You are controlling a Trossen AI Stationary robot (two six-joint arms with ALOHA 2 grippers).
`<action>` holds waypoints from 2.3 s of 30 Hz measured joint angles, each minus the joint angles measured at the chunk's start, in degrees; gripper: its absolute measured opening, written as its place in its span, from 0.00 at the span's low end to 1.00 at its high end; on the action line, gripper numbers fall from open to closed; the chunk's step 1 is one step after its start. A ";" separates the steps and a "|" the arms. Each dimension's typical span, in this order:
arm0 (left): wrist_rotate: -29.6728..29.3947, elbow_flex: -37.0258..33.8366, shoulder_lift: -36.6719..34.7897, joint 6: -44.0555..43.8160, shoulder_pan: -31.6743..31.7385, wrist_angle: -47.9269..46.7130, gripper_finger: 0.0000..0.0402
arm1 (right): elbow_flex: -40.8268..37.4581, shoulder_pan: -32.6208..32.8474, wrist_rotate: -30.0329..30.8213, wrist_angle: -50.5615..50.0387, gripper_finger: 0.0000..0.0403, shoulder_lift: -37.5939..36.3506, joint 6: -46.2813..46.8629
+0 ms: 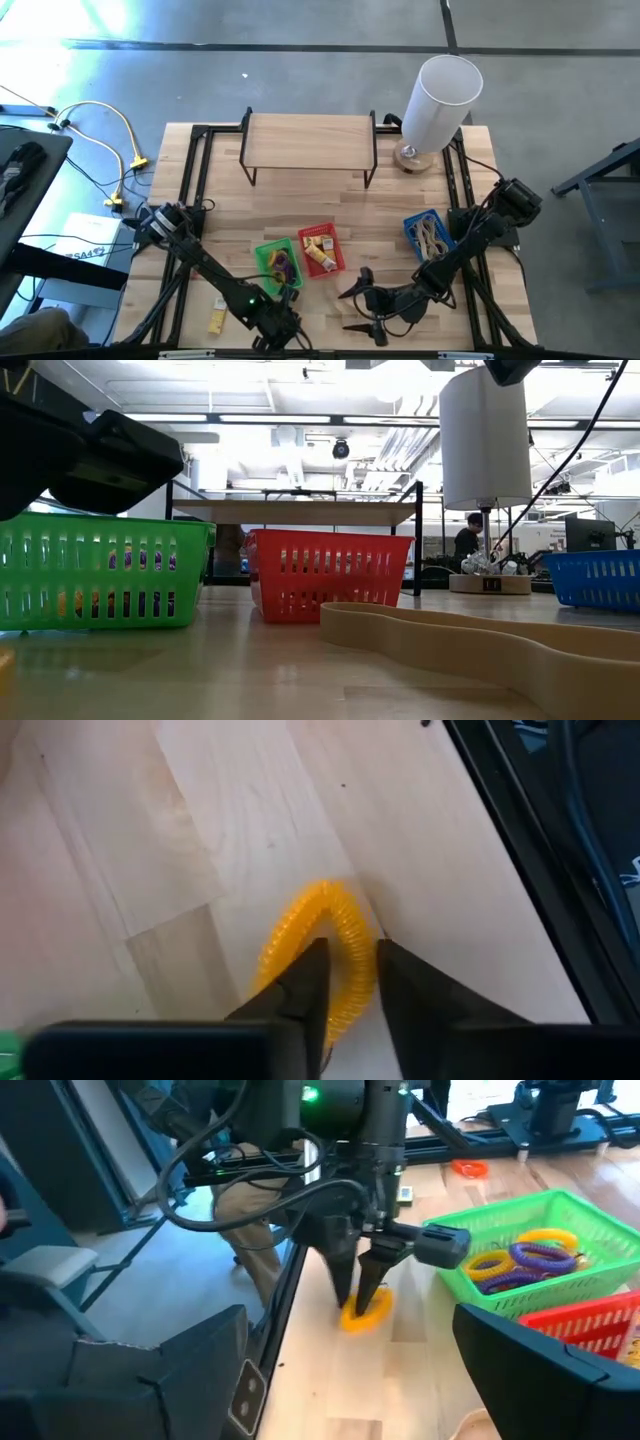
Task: Pick & Place Office Desk Supplies
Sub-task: Put the yellow spring keychain into the green bin
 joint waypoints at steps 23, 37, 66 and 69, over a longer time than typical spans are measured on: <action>-14.58 2.67 -6.99 -0.24 -2.62 5.25 0.02 | 0.00 -0.02 -4.87 0.26 0.85 0.00 0.17; -19.35 2.97 -7.53 -1.76 -1.20 34.27 0.02 | 0.00 0.00 -6.90 1.21 0.85 0.07 -1.27; -11.10 2.95 -3.24 -10.92 4.14 41.53 0.02 | 0.04 5.46 -2.67 8.57 0.84 0.15 -23.99; -11.10 2.95 -3.24 -11.09 4.13 41.53 0.02 | 0.04 5.46 -2.65 8.14 0.81 0.15 -24.56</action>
